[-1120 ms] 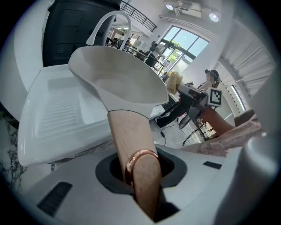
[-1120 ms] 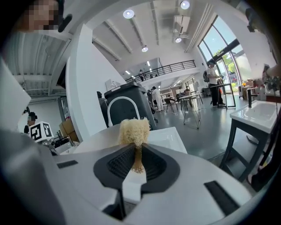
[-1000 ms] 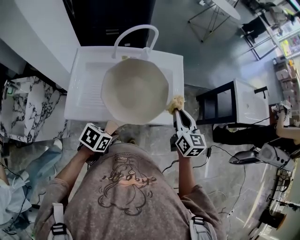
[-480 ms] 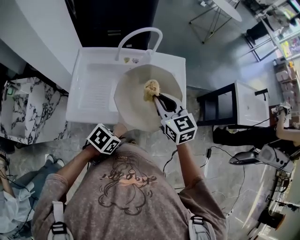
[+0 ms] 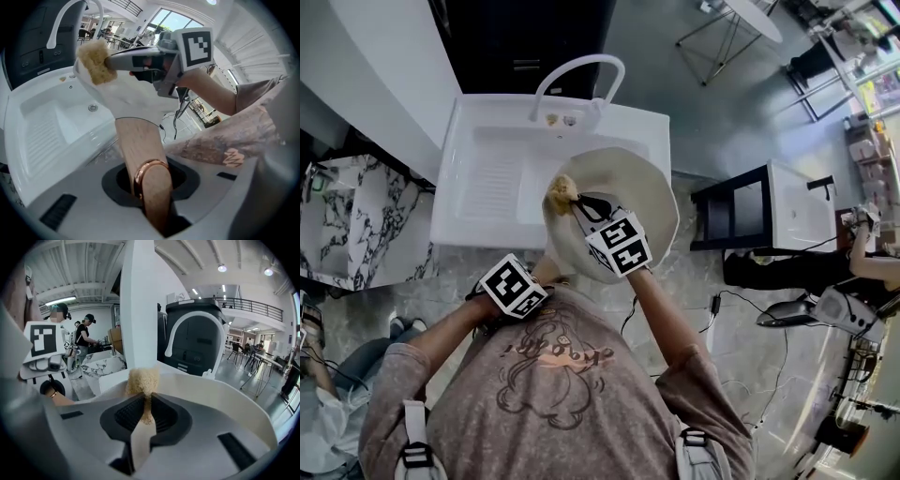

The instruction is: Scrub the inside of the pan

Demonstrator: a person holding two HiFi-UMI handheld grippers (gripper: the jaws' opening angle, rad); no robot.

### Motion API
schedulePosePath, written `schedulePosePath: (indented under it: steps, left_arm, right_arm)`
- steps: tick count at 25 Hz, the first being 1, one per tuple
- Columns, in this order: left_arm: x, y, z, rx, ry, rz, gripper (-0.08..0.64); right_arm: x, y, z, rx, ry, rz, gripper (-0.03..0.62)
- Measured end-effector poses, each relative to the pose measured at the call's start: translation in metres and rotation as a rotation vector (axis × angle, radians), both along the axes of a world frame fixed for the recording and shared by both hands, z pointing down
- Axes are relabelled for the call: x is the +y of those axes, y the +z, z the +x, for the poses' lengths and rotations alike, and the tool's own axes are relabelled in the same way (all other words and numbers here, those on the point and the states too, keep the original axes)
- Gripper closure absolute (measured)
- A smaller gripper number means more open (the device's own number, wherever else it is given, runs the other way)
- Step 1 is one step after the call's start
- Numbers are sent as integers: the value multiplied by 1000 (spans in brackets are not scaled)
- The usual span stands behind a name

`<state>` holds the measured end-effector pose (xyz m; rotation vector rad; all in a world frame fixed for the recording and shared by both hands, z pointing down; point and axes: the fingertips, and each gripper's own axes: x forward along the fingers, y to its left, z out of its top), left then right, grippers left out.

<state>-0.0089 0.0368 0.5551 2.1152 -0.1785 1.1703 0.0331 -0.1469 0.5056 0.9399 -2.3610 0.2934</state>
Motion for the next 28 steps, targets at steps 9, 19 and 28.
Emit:
schedulePosePath:
  steps: [9, 19, 28]
  left_arm:
    - [3, 1, 4, 6, -5, -15, 460]
    - [10, 2, 4, -1, -2, -19, 460]
    - [18, 6, 5, -16, -15, -42, 460]
  right_arm:
    - [7, 31, -1, 122, -10, -75, 534]
    - [17, 40, 2, 179, -54, -87, 528]
    - [-4, 45, 4, 238, -23, -45, 538]
